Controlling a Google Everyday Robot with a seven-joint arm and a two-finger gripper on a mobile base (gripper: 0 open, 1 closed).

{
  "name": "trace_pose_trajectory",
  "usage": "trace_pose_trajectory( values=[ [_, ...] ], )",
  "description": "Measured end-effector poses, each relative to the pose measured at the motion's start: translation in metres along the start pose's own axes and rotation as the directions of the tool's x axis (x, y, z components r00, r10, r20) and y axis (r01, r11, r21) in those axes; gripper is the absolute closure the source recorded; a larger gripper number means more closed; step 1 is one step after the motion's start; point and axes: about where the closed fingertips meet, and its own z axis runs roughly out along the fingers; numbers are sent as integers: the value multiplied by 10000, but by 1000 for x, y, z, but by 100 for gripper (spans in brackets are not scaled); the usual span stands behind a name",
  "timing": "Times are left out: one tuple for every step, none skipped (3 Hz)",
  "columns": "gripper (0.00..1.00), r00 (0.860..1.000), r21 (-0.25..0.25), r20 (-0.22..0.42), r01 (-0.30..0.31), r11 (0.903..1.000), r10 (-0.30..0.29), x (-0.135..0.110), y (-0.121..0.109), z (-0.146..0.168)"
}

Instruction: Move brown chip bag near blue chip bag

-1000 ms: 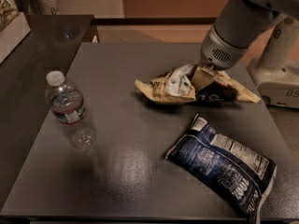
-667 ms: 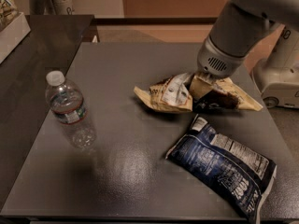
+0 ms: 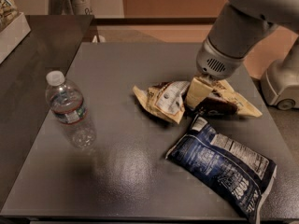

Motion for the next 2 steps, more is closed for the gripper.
trace_pose_trajectory(
  values=[
    [0, 10000, 4, 0, 13, 10000, -13, 0, 1, 0],
    [0, 10000, 4, 0, 13, 10000, -13, 0, 1, 0]
  ],
)
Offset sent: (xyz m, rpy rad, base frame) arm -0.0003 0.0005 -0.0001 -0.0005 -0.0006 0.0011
